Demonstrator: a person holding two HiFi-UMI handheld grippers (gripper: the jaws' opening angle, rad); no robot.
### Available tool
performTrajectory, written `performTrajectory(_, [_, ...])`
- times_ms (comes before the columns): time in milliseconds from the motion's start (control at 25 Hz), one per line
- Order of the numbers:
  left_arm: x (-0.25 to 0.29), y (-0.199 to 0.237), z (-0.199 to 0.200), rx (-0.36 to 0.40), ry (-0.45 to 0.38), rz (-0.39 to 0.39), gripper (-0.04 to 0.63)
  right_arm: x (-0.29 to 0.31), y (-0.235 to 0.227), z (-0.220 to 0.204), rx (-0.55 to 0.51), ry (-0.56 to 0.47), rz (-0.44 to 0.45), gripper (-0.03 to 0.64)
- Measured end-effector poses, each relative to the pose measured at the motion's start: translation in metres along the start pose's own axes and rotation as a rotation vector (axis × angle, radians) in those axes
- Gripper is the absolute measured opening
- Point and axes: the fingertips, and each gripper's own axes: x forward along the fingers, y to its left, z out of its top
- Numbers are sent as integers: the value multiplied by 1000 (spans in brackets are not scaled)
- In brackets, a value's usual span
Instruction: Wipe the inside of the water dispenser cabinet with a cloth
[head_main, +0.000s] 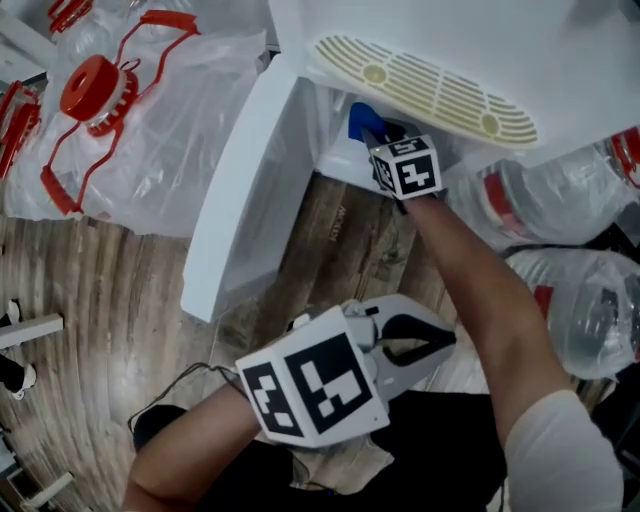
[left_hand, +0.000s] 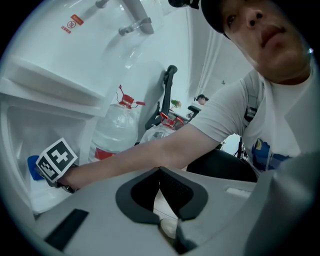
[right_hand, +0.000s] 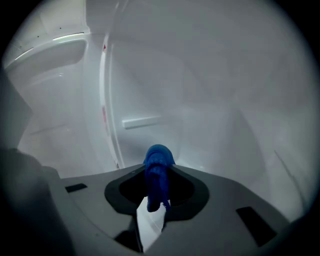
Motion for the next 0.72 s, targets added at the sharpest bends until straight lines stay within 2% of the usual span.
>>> performTrajectory(280, [0,5,0,0,-14,-22,3,25,-28,5,43,-24,-47,84])
performTrajectory(480, [-3,9,5,-3,-40,-26,3,26,-46,39,41,-83,-88,84])
performTrajectory(720, [-3,8,6,-4,-54,-38,3,30,-29,47,-18,-85,-38,84])
